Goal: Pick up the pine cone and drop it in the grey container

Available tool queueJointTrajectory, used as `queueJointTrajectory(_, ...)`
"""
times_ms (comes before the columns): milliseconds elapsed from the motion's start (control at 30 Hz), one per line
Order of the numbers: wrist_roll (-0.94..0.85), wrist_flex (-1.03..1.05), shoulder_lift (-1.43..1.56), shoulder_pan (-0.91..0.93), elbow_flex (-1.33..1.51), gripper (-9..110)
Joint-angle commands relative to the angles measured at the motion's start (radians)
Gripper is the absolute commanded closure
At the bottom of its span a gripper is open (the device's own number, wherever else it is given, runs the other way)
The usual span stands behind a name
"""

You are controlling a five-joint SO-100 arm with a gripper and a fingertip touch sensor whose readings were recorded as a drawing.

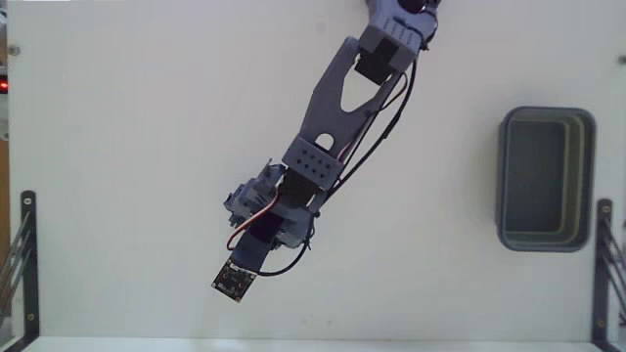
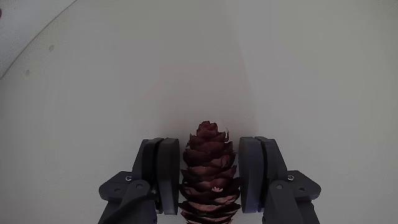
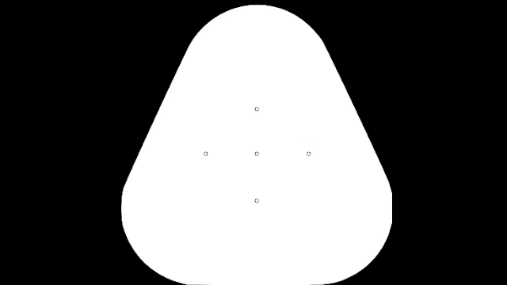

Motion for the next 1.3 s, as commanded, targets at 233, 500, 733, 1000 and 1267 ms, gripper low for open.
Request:
queueJointTrajectory(233, 0.0, -0.004, 0.06, 0.007, -0.002, 48)
queueJointTrajectory(500, 0.0, -0.004, 0.06, 0.007, -0.002, 50)
queueJointTrajectory(733, 0.0, -0.004, 0.06, 0.007, -0.002, 53)
queueJointTrajectory(1000, 0.0, -0.004, 0.06, 0.007, -0.002, 55)
queueJointTrajectory(1267, 0.0, -0.004, 0.06, 0.007, -0.002, 56)
